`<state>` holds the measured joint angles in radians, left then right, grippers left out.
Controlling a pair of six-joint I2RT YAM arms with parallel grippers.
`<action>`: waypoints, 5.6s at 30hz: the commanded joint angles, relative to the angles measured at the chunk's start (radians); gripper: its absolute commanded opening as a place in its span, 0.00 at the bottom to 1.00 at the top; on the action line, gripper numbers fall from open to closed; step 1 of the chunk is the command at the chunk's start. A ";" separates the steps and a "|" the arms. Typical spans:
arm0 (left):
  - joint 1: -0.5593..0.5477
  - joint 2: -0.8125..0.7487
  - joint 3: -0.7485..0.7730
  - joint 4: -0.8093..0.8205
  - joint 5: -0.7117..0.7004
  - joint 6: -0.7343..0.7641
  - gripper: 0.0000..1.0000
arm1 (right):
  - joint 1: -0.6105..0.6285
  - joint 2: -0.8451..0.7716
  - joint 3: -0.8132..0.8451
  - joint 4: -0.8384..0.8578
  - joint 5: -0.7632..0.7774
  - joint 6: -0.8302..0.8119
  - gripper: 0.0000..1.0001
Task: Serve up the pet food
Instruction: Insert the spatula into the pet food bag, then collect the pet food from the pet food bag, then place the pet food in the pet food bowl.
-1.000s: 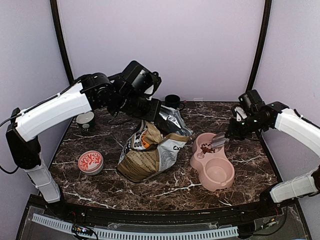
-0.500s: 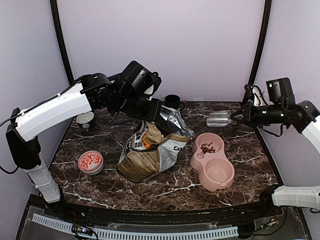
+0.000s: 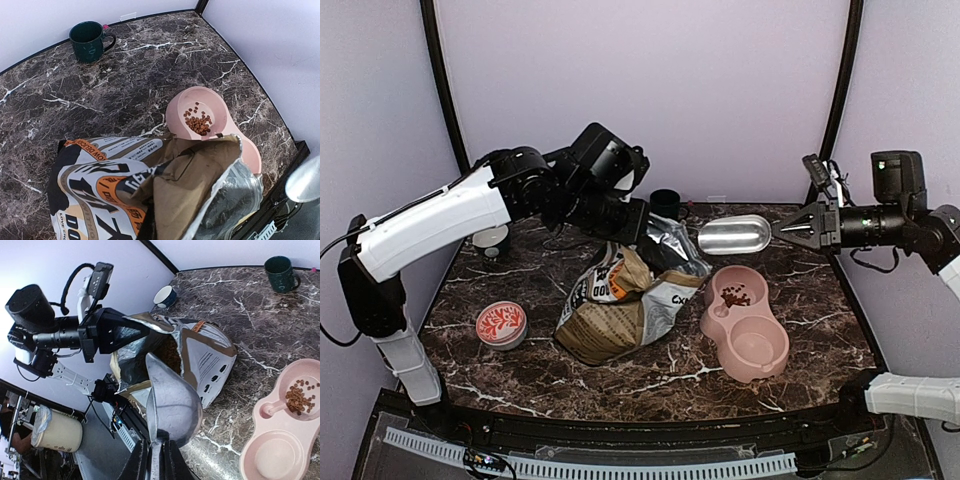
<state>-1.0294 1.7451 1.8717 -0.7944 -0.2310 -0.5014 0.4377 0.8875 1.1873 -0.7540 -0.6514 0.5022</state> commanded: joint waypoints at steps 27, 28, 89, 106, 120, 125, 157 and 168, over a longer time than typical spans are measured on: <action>0.003 0.002 0.044 0.030 0.022 0.002 0.00 | 0.408 0.300 0.292 -0.117 0.447 -0.061 0.00; 0.003 0.002 0.045 0.032 0.027 0.001 0.00 | 0.411 0.315 0.292 -0.120 0.449 -0.065 0.00; 0.002 0.021 -0.038 0.053 0.048 -0.053 0.00 | 0.280 0.307 -0.430 0.793 -0.023 0.339 0.00; 0.002 0.024 -0.010 0.026 0.013 -0.040 0.00 | 0.215 0.225 -0.487 0.848 -0.082 0.399 0.00; 0.003 0.029 0.008 0.020 -0.021 -0.033 0.00 | 0.140 0.149 -0.511 0.852 -0.150 0.419 0.00; 0.003 0.037 0.025 0.014 -0.024 -0.028 0.00 | 0.119 0.135 -0.518 0.869 -0.174 0.435 0.00; 0.003 0.016 0.056 0.006 -0.050 -0.019 0.00 | 0.017 0.076 -0.576 1.169 -0.308 0.740 0.00; 0.003 -0.010 0.008 0.019 -0.051 -0.026 0.00 | -0.052 0.065 -0.572 1.119 -0.340 0.723 0.00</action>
<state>-1.0325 1.7821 1.8965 -0.8013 -0.2481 -0.5350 0.4194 0.9764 0.5961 0.3489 -0.9581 1.2358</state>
